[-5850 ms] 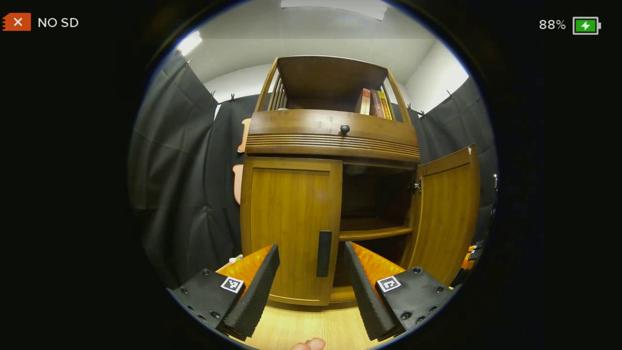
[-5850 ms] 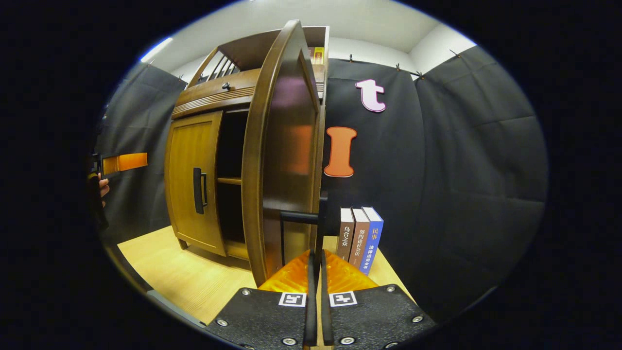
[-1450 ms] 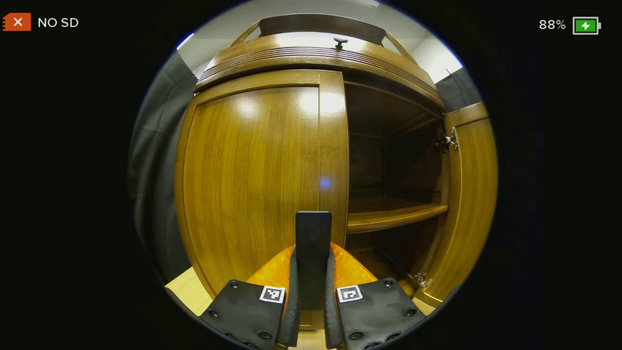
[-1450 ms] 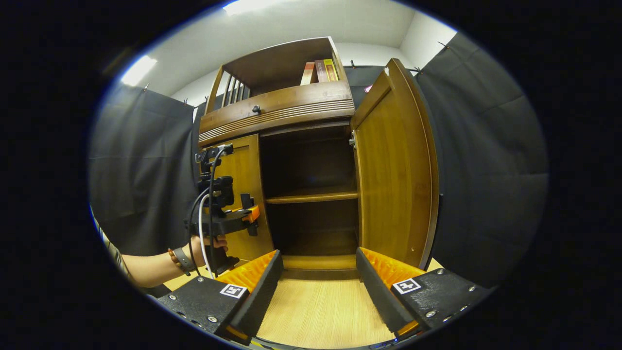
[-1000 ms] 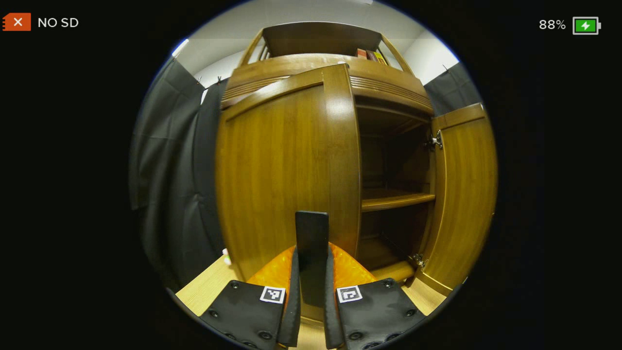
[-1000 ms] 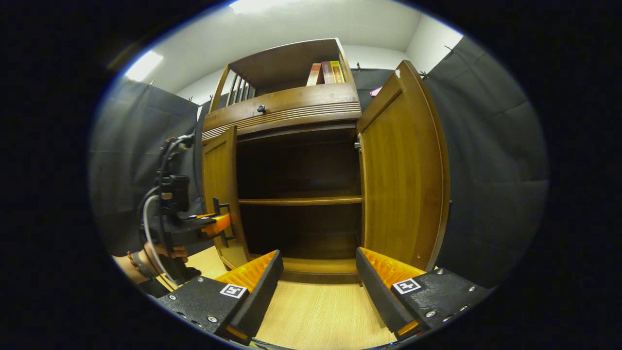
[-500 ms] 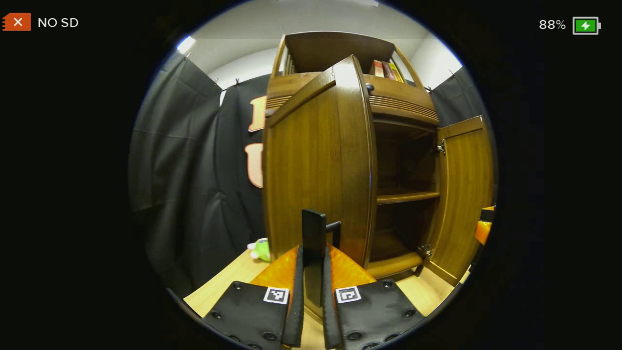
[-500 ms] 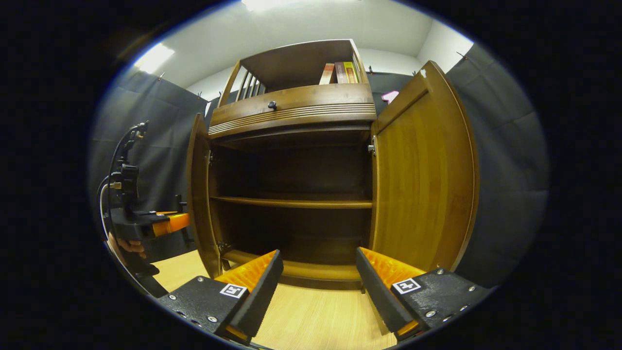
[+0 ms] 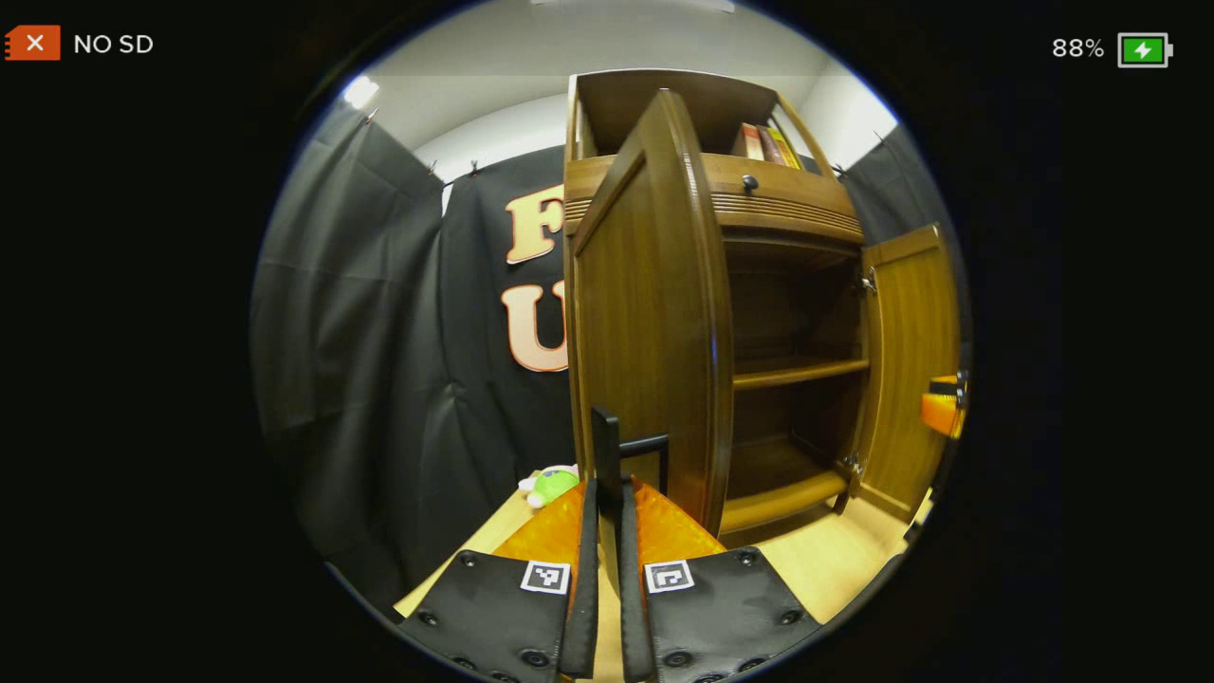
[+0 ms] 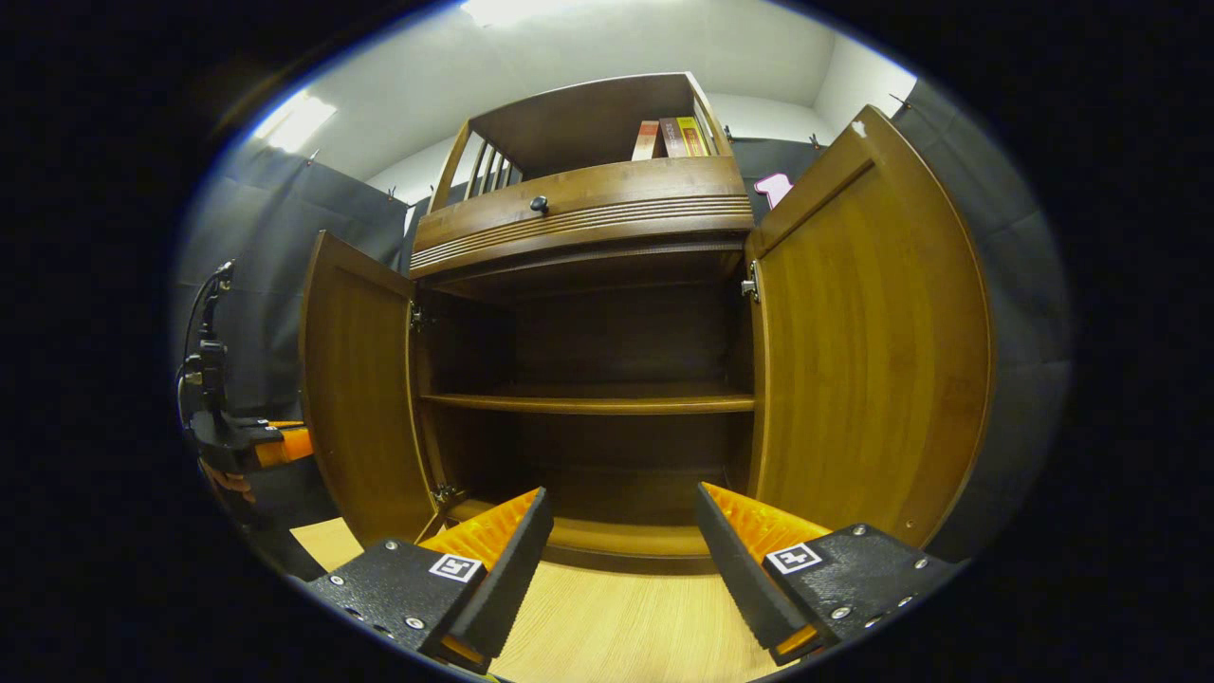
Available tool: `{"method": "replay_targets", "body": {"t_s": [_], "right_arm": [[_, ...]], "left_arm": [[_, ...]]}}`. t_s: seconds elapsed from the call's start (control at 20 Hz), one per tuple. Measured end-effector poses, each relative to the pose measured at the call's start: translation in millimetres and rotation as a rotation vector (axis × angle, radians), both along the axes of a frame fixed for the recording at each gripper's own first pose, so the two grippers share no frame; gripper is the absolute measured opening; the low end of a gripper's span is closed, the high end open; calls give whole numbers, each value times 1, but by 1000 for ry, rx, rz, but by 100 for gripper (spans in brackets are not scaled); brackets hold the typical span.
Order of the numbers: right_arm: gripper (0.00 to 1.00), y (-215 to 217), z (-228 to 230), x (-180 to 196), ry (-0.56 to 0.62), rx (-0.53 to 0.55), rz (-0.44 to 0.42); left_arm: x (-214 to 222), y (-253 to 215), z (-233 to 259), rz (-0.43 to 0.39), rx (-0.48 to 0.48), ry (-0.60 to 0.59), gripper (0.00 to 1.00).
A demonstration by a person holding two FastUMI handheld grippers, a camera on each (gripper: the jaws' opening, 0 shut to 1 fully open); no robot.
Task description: Open the right door of the double-door shoe cabinet with the right hand, and open the left door with the left hand.
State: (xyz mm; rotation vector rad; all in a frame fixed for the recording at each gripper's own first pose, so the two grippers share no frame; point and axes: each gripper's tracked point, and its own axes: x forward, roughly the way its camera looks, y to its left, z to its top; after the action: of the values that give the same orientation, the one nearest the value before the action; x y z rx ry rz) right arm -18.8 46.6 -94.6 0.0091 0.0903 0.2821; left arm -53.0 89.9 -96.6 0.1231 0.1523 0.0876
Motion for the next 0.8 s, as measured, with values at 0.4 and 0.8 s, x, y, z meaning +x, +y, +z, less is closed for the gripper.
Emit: {"method": "replay_targets", "body": {"t_s": [0.4, 0.8], "right_arm": [[100, 26, -5, 9, 0, -18, -47], [100, 64, -12, 2, -7, -5, -82]], "left_arm": [[-6, 55, 4, -80, 30, -16, 10], [-1, 111, 5, -208, -69, -15, 6]]}}
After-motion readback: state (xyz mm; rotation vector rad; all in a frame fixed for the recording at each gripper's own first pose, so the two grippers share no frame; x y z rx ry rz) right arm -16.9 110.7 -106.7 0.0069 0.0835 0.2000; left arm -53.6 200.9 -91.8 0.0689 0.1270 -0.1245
